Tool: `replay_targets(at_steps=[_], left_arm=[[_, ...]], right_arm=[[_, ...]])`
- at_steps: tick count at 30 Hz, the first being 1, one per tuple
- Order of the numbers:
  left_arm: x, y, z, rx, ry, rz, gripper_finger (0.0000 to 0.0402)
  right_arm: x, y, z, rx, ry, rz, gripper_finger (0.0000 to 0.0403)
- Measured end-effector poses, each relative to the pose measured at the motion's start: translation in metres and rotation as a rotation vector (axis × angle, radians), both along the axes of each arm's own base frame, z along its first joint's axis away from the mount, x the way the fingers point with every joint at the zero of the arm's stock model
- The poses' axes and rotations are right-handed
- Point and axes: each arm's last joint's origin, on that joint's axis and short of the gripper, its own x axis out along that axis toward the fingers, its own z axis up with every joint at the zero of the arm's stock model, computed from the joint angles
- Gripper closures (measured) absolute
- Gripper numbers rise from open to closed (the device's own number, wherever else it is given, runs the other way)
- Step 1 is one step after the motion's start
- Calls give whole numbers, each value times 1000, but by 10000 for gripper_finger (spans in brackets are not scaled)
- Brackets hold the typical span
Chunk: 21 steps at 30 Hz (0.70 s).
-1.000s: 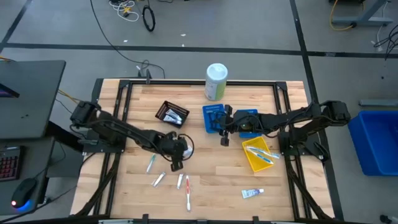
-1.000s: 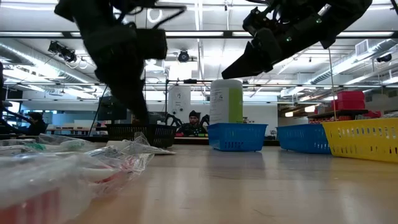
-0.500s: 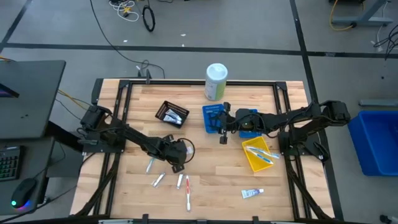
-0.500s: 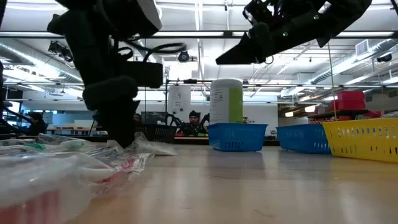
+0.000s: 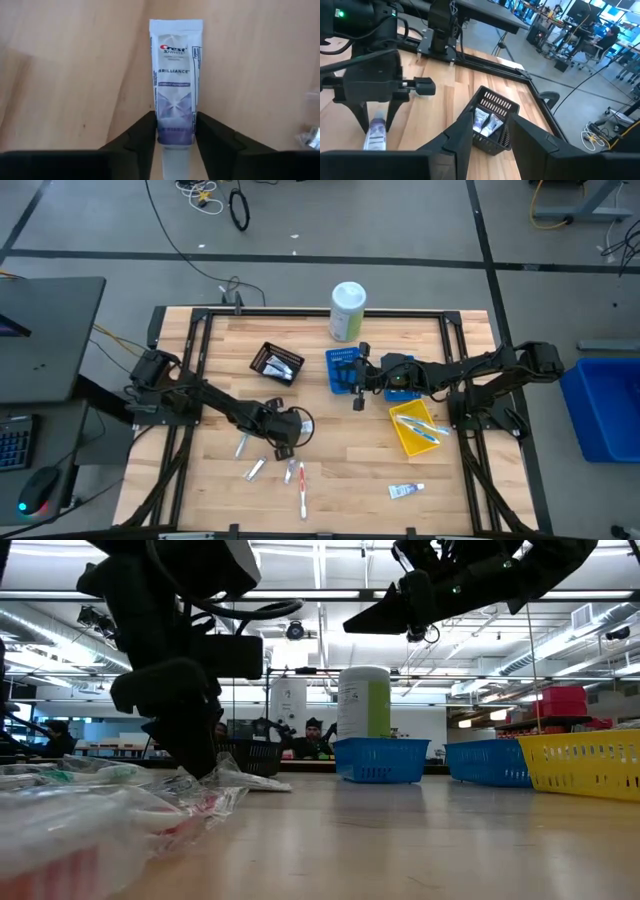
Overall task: Pick & Place Travel size toiletries
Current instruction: Put the toothpaste into the black basket
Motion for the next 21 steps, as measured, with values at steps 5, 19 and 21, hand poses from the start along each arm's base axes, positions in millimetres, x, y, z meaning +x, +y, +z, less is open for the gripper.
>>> replay_targets(at_steps=[5,19,21], left_arm=[[6,1,9,29,-11,-89,301],[-24,74,82,238,-55,124,292],[-30,93,89,251,-57,198,295]], right_arm=[[0,0,0,0,1,0,268],[0,0,0,1,4,0,269],[0,0,-1,1,4,-1,269]])
